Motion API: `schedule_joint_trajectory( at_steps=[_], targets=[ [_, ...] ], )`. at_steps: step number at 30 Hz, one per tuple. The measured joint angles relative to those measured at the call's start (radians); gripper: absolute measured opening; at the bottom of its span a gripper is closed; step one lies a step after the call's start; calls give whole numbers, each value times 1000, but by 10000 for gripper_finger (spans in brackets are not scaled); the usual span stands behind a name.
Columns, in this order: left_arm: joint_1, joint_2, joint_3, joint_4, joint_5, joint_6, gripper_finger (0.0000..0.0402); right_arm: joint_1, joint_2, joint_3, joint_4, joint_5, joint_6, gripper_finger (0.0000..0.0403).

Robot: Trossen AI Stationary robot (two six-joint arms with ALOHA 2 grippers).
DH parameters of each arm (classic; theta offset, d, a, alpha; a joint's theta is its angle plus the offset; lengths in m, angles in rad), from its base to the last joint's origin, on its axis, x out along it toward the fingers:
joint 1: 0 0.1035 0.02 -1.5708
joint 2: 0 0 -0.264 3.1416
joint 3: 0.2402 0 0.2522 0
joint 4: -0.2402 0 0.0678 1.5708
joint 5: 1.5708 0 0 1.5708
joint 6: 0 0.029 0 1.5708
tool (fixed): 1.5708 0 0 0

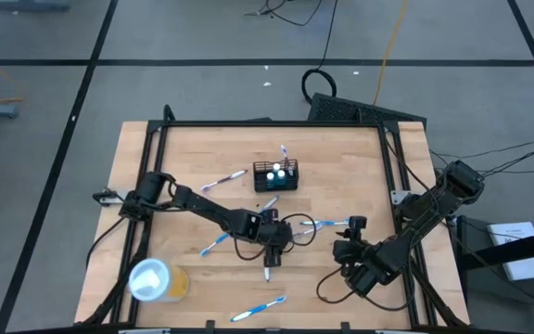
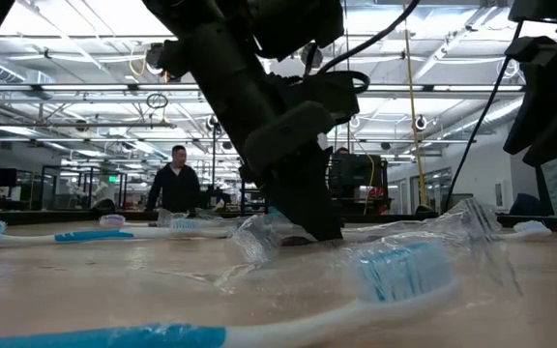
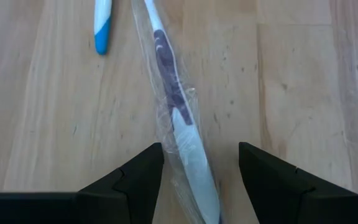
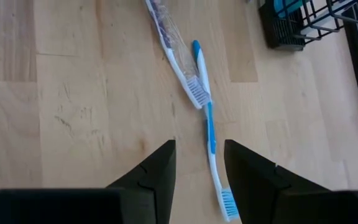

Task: Pick & Place toothbrushing station
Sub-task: Put the purple toothbrush into the black organizer

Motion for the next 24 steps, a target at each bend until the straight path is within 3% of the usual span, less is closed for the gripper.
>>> schedule_joint_trajectory(
  at_steps=[3,6,13,24],
  targets=[
    [-4,1,0,2,-25,-10,211,0,0,0,2,0,2,128],
    [-14,-1,-2,6,-60,-9,179,0,0,0,3,16,8,128],
    [-15,2,-4,5,-104,7,24,0,0,0,12,22,39,128],
    [-11,-17,-40,-8,-117,-6,24,7,0,0,4,22,83,128]
  ],
)
